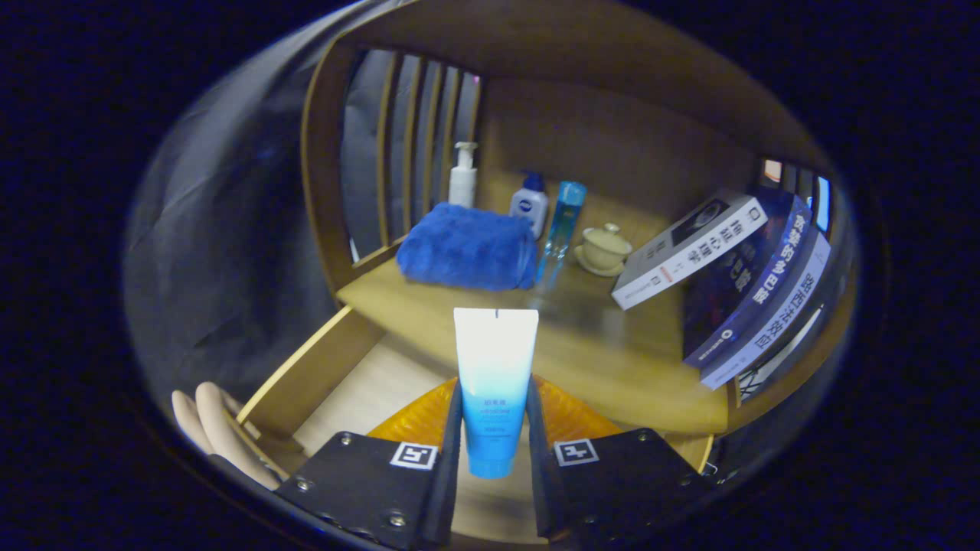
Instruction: Pull open the drawer, take out the items inside it, and place them on the countertop above the cabinet.
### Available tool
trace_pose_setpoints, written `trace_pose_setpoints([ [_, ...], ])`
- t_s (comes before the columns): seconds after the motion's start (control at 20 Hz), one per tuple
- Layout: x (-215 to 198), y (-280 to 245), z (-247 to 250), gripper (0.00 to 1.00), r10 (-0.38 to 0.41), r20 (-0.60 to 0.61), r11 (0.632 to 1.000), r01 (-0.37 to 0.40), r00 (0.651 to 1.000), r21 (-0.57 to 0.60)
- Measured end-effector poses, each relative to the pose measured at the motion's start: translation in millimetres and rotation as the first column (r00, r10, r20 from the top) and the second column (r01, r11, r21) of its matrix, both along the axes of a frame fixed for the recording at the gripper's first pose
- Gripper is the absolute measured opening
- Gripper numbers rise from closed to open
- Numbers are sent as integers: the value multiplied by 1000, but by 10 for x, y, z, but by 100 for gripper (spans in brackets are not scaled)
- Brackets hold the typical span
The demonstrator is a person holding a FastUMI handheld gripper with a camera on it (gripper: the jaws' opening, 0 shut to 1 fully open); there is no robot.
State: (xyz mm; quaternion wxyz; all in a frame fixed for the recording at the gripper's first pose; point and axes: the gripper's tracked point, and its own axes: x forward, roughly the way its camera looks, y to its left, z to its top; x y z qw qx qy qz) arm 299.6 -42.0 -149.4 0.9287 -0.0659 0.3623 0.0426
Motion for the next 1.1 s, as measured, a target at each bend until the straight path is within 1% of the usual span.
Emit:
trace_pose_setpoints([
  [0.15,183,-68,-34,41,-62,5,998,62,998,4],
  [0.4,370,-174,-251,41,-122,-26,992,121,992,-22],
  [0.55,462,-197,-303,41,-145,-30,989,144,989,-12],
  [0.95,622,-279,-571,41,-190,-66,981,187,979,-48],
  [1.1,697,-284,-586,41,-214,-48,977,212,976,-38],
])
